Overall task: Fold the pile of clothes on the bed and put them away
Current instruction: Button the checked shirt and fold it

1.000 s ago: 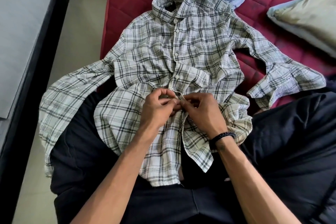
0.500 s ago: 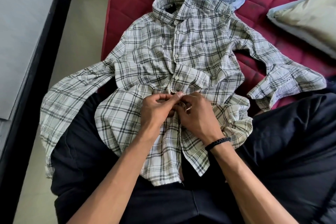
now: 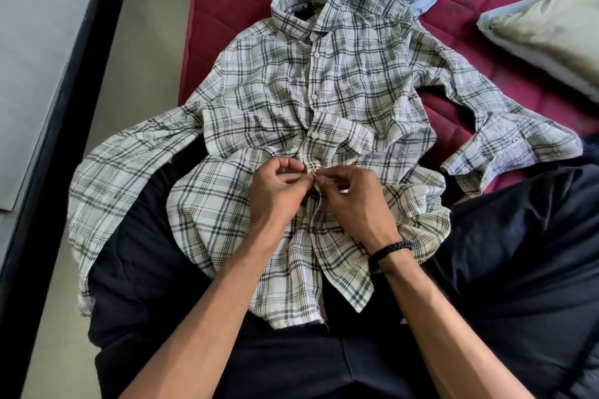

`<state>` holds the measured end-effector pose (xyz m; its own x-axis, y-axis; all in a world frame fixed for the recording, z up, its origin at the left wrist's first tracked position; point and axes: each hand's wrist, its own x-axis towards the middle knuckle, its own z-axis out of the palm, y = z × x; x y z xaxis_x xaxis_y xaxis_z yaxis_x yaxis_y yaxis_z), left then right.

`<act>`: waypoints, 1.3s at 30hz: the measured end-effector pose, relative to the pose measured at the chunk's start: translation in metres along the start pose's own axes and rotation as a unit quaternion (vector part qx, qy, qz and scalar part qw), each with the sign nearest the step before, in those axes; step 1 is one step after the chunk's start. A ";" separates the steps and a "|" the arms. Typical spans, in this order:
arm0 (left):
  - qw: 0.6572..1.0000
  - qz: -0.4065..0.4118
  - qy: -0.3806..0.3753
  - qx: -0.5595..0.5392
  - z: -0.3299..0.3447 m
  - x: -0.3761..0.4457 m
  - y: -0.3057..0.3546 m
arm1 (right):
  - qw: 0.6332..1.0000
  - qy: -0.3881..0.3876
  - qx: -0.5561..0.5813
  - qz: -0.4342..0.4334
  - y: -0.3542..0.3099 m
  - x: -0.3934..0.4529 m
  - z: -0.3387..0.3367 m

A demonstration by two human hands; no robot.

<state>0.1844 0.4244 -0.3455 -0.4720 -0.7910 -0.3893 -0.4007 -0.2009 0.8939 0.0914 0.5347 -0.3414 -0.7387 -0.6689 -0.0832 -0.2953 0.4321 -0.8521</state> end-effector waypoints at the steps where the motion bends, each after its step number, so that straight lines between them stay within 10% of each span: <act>1: 1.000 0.013 0.002 0.015 0.000 -0.001 0.000 | 1.000 0.009 0.005 0.007 0.001 0.000 0.000; 11: 0.992 0.117 0.007 0.043 0.004 -0.004 0.003 | 0.999 0.028 -0.031 -0.002 0.000 -0.001 0.003; 21: 0.981 0.174 0.044 0.073 0.006 -0.001 0.000 | 0.983 0.001 0.164 0.084 0.001 0.004 -0.008; 39: 0.989 -0.032 -0.007 -0.143 0.003 0.003 0.005 | 0.999 0.035 0.033 -0.026 0.005 0.009 -0.003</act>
<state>0.1787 0.4230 -0.3430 -0.4643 -0.7641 -0.4478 -0.1913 -0.4072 0.8931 0.0811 0.5324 -0.3446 -0.7638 -0.6454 -0.0035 -0.2960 0.3550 -0.8868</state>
